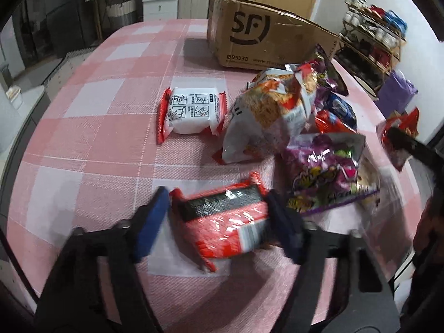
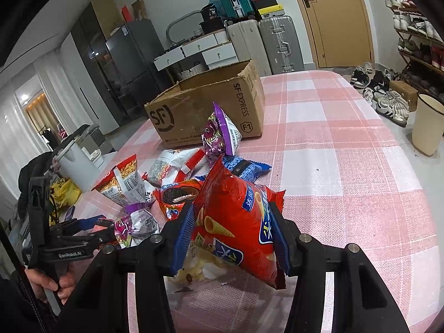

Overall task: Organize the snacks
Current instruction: 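Grasp the red-and-black noodle pack with the left gripper, then carry the noodle pack and red chip bag over the cardboard box with both grippers, then open both grippers to drop the snacks into the box, then withdraw both tools from the box back toward the snack pile, then grasp the white cake pack with the right gripper, then grasp the orange-and-white chip bag with the left gripper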

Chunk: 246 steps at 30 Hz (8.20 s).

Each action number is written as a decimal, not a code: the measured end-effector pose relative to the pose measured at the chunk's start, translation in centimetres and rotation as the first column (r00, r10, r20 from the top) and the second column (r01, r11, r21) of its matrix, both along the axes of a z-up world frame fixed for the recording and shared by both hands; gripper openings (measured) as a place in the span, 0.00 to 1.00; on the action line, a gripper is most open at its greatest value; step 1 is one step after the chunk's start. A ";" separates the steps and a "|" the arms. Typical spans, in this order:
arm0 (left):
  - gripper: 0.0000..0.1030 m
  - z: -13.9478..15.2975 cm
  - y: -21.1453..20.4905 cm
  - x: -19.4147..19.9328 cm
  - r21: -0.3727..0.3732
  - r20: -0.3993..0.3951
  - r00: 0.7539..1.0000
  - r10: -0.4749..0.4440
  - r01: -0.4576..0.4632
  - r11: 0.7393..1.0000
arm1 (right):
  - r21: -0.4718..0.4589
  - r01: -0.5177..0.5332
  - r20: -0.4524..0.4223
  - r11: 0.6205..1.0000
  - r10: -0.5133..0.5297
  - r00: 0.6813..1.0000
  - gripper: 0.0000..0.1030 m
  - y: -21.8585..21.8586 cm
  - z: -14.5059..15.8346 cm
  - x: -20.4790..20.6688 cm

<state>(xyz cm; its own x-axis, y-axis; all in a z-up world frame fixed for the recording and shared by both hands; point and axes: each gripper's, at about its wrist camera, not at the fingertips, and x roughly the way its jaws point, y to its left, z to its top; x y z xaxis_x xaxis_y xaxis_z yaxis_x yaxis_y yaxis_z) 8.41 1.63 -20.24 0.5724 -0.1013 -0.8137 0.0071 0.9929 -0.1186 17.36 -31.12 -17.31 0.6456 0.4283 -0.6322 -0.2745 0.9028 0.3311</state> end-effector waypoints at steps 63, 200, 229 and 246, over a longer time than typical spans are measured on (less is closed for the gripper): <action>0.41 24.4 -1.7 16.9 -0.074 0.313 0.941 -0.132 0.163 0.984 | 0.042 -0.218 0.213 0.975 0.205 0.955 0.51 7.5 17.8 11.3; 0.99 7.3 -0.4 0.4 -0.040 0.244 0.970 0.016 -0.007 0.999 | -0.217 -0.169 -0.100 0.961 0.150 0.984 0.86 7.0 -2.1 -1.4; 0.99 5.8 0.9 -0.1 -0.070 0.219 0.975 0.036 -0.021 0.997 | -0.276 -0.174 -0.090 0.945 0.155 0.984 0.57 7.3 -2.2 -1.9; 0.99 4.2 -0.1 2.7 -0.087 0.162 0.987 -0.019 0.033 0.996 | -0.199 -0.145 -0.066 0.969 0.135 0.989 0.57 5.2 -1.5 -2.6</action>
